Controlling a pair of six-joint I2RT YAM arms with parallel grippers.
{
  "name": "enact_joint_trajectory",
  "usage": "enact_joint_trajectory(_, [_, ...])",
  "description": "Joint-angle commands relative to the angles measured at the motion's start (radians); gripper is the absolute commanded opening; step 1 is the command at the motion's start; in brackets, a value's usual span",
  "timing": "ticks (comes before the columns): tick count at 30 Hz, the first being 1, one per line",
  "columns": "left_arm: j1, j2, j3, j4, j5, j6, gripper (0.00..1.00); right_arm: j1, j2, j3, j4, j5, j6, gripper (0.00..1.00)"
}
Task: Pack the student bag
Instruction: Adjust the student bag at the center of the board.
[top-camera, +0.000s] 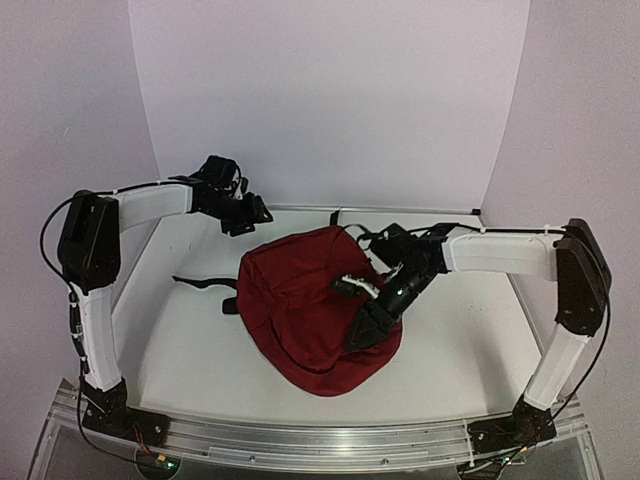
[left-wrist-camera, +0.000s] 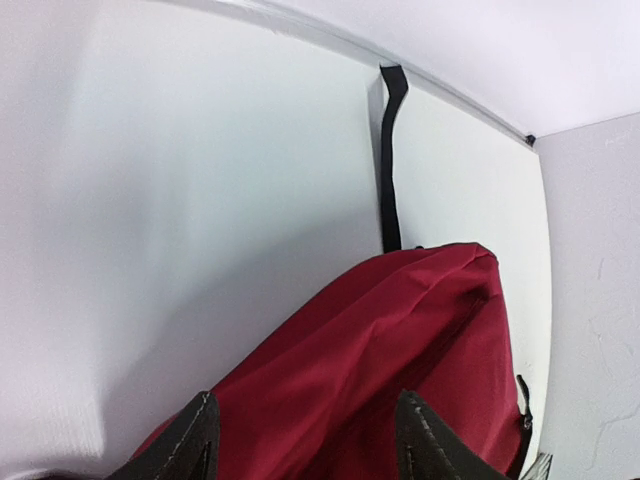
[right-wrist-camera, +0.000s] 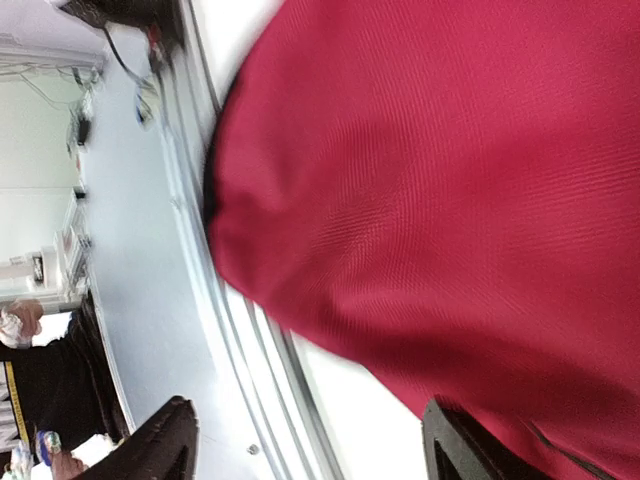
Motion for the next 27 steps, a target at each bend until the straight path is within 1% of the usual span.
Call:
enact_joint_trajectory(1, [0.01,-0.244,-0.121,-0.064,-0.061,0.078,0.63,-0.163,-0.113,0.094,-0.025,-0.022,-0.003,0.81])
enact_joint_trajectory(2, [0.008,-0.292,-0.183,-0.04,-0.052,0.066,0.64,-0.204,-0.108,0.106,-0.025,-0.016,0.009,0.81])
enact_joint_trajectory(4, [0.004,-0.379,-0.338,-0.005,-0.022,0.021,0.64,-0.261,-0.086,0.127,-0.024,0.078,0.025,0.79])
enact_joint_trajectory(5, [-0.003,-0.429,-0.391,0.02,-0.012,0.005,0.65,-0.285,-0.072,0.13,-0.024,0.113,0.026,0.78])
enact_joint_trajectory(7, [-0.03,-0.501,-0.529,0.046,-0.008,-0.029,0.65,-0.297,-0.042,0.137,-0.024,0.208,0.026,0.76])
enact_joint_trajectory(10, [-0.08,-0.579,-0.658,0.063,-0.013,-0.087,0.65,-0.303,0.015,0.136,-0.025,0.238,0.05,0.74])
enact_joint_trajectory(13, [-0.141,-0.626,-0.752,0.085,-0.027,-0.127,0.66,-0.303,0.055,0.112,-0.026,0.236,0.071,0.75])
enact_joint_trajectory(15, [-0.174,-0.633,-0.797,0.096,-0.025,-0.155,0.66,-0.304,0.066,0.087,-0.027,0.22,0.083,0.75])
enact_joint_trajectory(18, [-0.197,-0.614,-0.873,0.185,0.027,-0.21,0.66,-0.304,0.074,0.042,-0.026,0.198,0.096,0.74])
enact_joint_trajectory(20, [-0.201,-0.582,-0.913,0.257,0.055,-0.236,0.66,-0.304,0.083,0.019,-0.025,0.192,0.099,0.72])
enact_joint_trajectory(22, [-0.202,-0.537,-0.915,0.285,0.049,-0.233,0.64,-0.304,0.091,0.013,-0.026,0.205,0.103,0.72])
enact_joint_trajectory(24, [-0.202,-0.497,-0.884,0.285,0.036,-0.215,0.64,-0.307,0.079,0.009,-0.031,0.234,0.102,0.72])
enact_joint_trajectory(27, [-0.202,-0.439,-0.838,0.289,0.031,-0.205,0.63,-0.327,0.02,-0.018,-0.032,0.239,0.099,0.77])
